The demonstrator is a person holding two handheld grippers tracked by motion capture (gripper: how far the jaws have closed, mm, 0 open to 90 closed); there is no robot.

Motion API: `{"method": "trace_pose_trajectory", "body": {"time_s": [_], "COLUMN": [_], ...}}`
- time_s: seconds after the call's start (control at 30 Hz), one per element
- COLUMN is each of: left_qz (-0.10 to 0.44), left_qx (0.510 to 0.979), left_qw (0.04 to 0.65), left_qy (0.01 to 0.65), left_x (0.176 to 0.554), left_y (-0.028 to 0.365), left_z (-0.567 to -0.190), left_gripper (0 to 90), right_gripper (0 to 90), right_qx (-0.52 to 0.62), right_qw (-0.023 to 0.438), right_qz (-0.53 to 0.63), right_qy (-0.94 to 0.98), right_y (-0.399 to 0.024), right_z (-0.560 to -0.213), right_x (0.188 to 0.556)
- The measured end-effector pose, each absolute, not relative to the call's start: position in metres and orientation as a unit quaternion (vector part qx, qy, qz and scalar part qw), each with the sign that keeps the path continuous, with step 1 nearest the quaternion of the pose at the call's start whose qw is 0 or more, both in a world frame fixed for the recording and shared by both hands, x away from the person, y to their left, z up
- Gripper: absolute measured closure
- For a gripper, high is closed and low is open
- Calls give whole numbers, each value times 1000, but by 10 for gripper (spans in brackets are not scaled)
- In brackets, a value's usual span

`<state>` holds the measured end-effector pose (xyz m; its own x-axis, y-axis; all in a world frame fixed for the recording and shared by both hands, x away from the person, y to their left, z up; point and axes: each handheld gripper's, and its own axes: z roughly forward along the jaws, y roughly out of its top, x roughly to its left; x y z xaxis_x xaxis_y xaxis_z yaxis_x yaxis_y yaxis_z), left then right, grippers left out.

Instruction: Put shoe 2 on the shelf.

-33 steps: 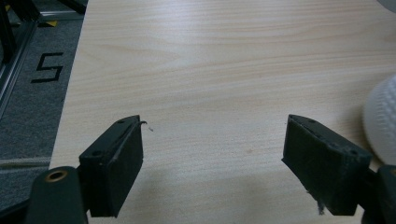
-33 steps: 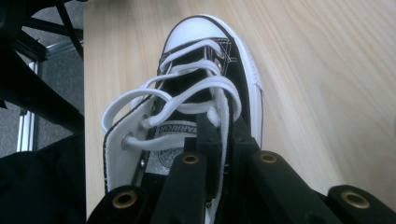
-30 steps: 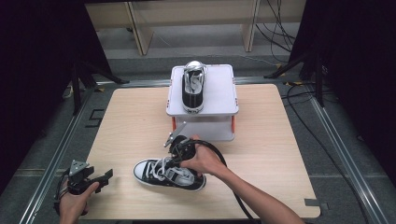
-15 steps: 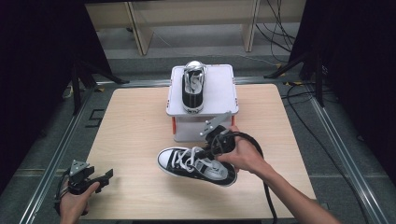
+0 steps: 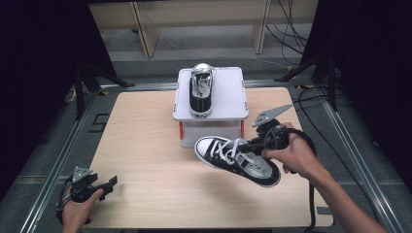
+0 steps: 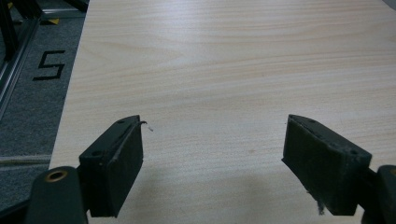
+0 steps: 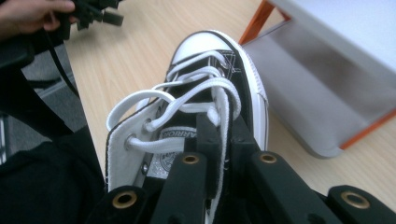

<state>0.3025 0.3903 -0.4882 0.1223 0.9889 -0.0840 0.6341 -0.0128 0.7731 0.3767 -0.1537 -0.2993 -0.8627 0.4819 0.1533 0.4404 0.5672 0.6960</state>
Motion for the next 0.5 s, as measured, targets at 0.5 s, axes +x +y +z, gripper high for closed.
{"method": "trace_pose_trajectory", "body": {"time_s": [0.5], "left_qz": [257], "left_qx": [666], "left_qw": [343], "left_qy": [611], "left_x": [302], "left_y": [389], "left_z": [-488], "left_gripper": [195], "right_gripper": [878], "right_qx": [301], "right_qw": [63], "right_qz": [429], "right_qy": [849], "right_y": [-207], "right_z": [-238], "right_x": [388]}}
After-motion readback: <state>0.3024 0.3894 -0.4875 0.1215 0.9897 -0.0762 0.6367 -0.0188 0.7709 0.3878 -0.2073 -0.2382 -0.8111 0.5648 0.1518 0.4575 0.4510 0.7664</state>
